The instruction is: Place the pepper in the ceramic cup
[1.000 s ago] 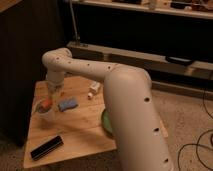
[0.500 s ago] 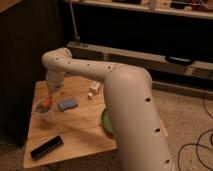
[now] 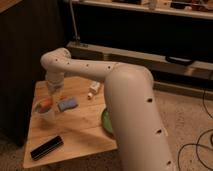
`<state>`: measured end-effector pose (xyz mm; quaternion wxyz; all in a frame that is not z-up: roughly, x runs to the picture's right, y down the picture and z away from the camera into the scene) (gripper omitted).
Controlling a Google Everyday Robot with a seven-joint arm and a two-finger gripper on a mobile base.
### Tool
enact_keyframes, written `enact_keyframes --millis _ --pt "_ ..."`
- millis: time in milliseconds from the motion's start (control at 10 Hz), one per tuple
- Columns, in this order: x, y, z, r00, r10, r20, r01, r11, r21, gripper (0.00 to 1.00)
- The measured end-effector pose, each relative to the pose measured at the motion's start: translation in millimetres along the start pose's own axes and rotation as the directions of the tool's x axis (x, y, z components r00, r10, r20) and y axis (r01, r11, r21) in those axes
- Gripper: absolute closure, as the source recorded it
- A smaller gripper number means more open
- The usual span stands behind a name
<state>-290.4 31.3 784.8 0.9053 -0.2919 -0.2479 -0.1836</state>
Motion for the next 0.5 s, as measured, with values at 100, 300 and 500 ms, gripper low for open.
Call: enact_keyframes --millis 100,300,500 --pt "0.5 -0.4 -0.1 1.0 0.005 -0.002 -0.005 1.0 0.003 0.2" --pt "1.7 -0.9 -0.4 1.0 0.011 -0.004 -0.011 1.0 0.005 0.2" --pt "6.6 -1.6 -3.7 0.999 0.028 0.025 -0.028 1.0 0.001 0.2"
